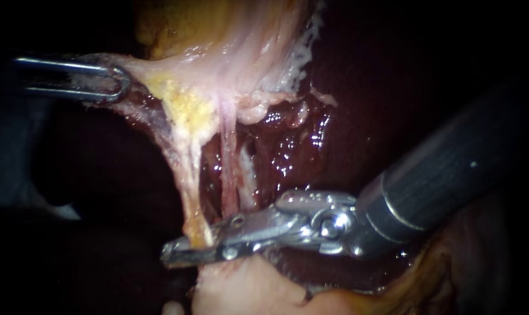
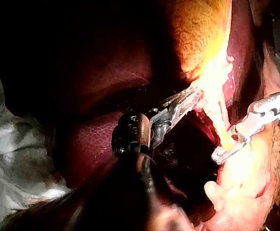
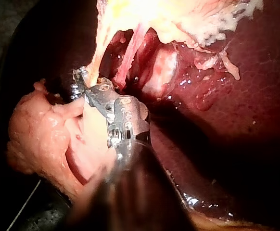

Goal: Going back first clip left tube

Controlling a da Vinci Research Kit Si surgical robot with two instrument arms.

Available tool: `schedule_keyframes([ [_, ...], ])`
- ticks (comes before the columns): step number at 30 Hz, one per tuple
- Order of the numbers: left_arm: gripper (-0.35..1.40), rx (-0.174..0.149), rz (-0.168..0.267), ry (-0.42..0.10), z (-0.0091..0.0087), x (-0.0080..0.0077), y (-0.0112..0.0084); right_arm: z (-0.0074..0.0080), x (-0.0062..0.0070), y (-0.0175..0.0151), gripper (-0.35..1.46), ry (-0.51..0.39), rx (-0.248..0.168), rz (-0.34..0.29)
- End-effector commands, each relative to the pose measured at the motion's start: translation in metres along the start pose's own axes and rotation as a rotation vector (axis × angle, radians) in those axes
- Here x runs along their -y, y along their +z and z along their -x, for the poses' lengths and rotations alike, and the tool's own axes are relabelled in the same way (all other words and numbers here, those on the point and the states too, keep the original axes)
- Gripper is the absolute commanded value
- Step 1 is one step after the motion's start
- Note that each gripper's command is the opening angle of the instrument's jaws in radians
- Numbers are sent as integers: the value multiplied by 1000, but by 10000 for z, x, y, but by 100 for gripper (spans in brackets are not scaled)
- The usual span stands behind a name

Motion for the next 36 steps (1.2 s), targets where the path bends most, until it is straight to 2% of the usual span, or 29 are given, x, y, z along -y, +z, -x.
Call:
schedule_keyframes([
  [1,-35,0,0,0,0,0,0,0,1,0,-35,0,0,0],
  [2,-35,0,0,0,0,0,0,0,2,1,-35,0,0,-1],
  [5,-35,0,0,0,0,0,0,-1,5,4,21,-31,-14,2],
  [6,-35,0,0,0,0,0,0,-1,6,5,32,-31,-20,0],
  [8,-35,0,0,0,0,0,0,-2,6,7,42,-32,-43,-6],
  [10,-35,0,0,0,0,0,-1,-2,4,6,43,-43,-53,10],
  [13,-35,1,1,0,0,0,-1,-1,0,2,46,-107,-69,47],
  [20,-35,1,1,0,1,1,-1,6,-9,-23,46,-251,4,125],
  [23,-35,1,1,0,1,1,-1,8,-9,-36,47,-291,5,140],
  [26,-35,1,1,0,1,1,-2,7,-5,-52,49,-341,3,159],
  [29,-35,1,2,1,1,1,-3,2,5,-77,50,-379,1,182],
  [36,-35,2,2,1,1,1,-4,-9,23,-151,50,-455,3,227],
])
